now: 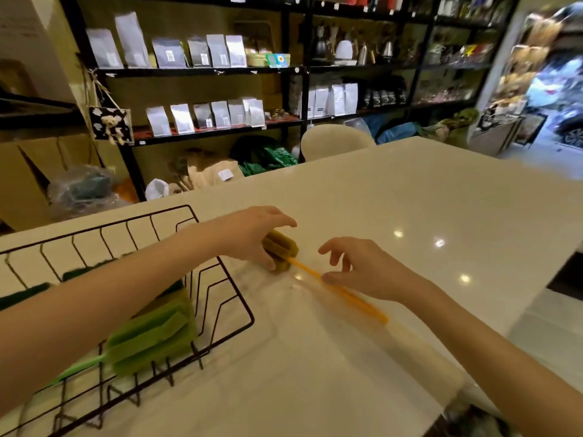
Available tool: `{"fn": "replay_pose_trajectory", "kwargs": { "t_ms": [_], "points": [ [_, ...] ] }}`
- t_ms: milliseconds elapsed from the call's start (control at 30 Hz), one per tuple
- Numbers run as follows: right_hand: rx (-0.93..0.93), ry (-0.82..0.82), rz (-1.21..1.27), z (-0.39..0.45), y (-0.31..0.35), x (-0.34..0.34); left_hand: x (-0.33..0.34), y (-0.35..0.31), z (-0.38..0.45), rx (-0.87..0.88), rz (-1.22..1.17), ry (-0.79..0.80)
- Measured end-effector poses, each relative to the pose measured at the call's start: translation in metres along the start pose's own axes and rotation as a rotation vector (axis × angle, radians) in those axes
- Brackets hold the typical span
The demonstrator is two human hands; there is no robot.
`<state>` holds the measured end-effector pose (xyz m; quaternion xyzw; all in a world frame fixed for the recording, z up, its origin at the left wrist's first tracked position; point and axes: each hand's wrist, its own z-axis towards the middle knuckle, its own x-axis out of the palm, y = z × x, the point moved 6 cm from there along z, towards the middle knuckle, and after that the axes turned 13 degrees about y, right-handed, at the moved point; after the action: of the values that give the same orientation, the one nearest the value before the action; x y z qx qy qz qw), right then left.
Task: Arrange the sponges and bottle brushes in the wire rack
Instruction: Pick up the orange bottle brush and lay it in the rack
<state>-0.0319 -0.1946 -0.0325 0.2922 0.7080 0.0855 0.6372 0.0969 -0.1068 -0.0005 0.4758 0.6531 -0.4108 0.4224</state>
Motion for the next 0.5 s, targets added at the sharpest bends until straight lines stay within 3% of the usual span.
{"fn": "replay_pose_trajectory", "kwargs": {
  "t_ms": [233,500],
  "points": [
    [0.063,0.107,0.018,0.008,-0.009,0.016,0.019,0.008,0.025,-0.041,0.099,0.171],
    [0.066,0.117,-0.036,0.012,-0.007,0.016,0.017,0.007,0.031,-0.033,0.125,0.122]
  ]
}}
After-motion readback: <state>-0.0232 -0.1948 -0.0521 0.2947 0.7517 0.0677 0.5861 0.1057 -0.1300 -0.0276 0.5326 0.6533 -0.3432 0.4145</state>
